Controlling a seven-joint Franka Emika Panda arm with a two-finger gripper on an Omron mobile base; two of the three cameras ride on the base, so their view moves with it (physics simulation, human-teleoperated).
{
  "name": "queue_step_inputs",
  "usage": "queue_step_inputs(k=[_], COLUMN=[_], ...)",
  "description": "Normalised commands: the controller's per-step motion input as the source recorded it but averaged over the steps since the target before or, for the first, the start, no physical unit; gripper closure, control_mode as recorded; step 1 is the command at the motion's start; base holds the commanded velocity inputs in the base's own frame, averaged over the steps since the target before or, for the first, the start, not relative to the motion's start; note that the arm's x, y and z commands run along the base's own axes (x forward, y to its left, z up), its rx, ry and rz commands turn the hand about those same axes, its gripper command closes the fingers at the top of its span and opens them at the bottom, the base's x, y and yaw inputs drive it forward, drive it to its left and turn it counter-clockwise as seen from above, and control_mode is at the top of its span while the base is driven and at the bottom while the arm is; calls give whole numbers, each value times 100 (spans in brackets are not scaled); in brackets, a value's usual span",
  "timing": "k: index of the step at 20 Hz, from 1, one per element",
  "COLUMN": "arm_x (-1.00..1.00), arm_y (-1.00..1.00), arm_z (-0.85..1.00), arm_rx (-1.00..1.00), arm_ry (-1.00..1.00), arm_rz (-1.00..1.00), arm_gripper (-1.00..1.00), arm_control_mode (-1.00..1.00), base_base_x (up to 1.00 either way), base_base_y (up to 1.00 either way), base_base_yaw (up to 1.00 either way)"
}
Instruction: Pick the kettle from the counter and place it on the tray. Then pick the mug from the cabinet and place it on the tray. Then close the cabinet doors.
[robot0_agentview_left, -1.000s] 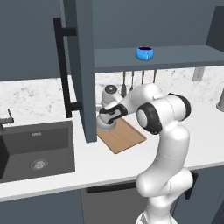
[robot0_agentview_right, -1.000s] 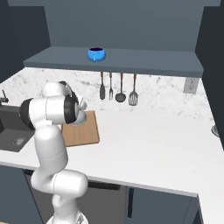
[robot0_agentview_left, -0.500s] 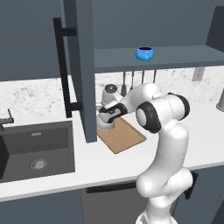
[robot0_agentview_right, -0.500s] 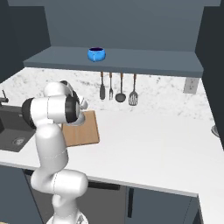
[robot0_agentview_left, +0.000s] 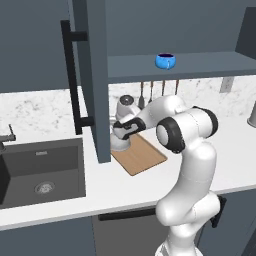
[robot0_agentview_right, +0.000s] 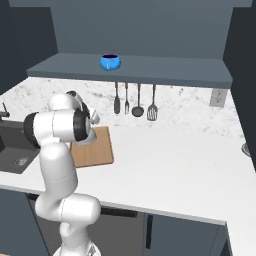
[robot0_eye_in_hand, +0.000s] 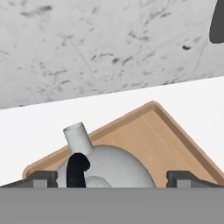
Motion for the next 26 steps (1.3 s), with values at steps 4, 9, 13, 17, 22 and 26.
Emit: queue_step_inputs(k=[4,9,13,17,22,26], arm_x=[-37,-57,-64,-55,-49,-35], arm_y=[0,-5,-22,-28,-32,-28], arm_z=[24,20,24,32,58,73], arm_rx=[0,1,3,4,7,2], arm_ry=[0,0,-1,0,-1,0], arm_rz=[0,2,11,14,7,0], arm_gripper=[-100,-100,-100,-100,-100,-100], arm_control_mode=[-100,-100,-100,-100,-100,-100], base_base_x=[0,0,0,0,0,0], base_base_y=[0,0,0,0,0,0], base_base_yaw=[0,0,0,0,0,0])
